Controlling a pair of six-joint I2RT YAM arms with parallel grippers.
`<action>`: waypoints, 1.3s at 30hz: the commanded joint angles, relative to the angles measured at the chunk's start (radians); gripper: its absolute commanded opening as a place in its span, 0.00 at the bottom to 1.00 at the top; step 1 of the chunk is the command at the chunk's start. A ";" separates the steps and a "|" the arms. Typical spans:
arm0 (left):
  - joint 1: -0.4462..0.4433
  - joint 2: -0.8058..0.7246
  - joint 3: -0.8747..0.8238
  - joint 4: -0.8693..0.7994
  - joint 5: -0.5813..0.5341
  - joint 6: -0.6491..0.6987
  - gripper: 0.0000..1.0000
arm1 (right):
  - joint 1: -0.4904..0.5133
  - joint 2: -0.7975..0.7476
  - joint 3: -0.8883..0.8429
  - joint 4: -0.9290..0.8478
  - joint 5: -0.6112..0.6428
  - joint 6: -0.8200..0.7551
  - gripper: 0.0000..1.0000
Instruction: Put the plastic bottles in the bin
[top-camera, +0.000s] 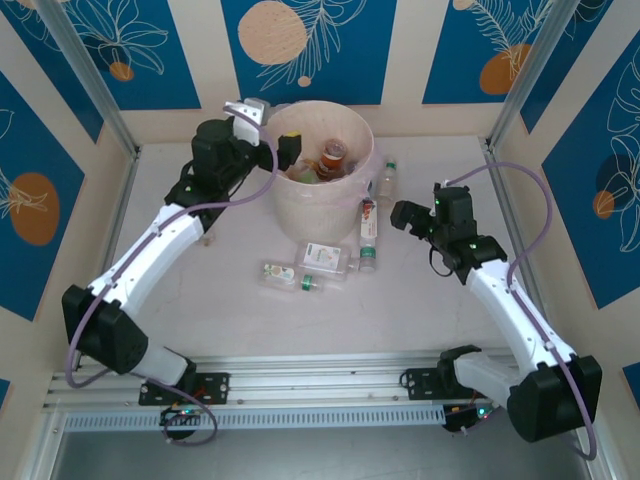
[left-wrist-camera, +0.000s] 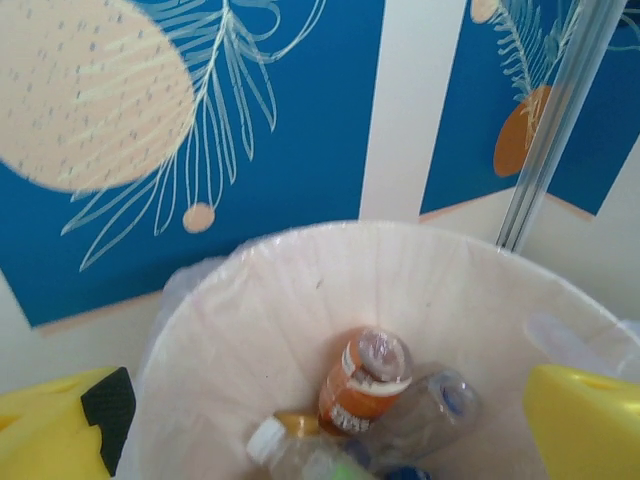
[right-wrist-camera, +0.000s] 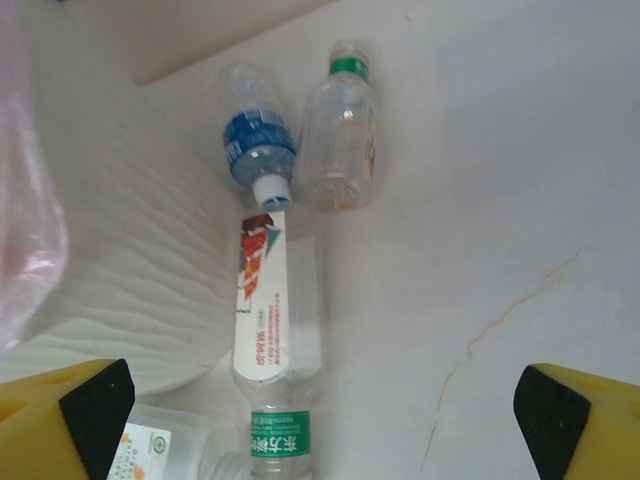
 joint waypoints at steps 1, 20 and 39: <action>0.005 -0.076 -0.089 0.077 -0.065 -0.129 1.00 | -0.005 0.054 -0.012 -0.003 -0.033 0.051 1.00; 0.044 -0.489 -0.613 0.154 -0.311 -0.418 1.00 | -0.003 0.531 0.149 0.163 -0.348 0.028 0.91; 0.080 -0.481 -0.640 0.153 -0.304 -0.441 1.00 | -0.002 0.537 0.147 0.019 -0.093 0.035 0.83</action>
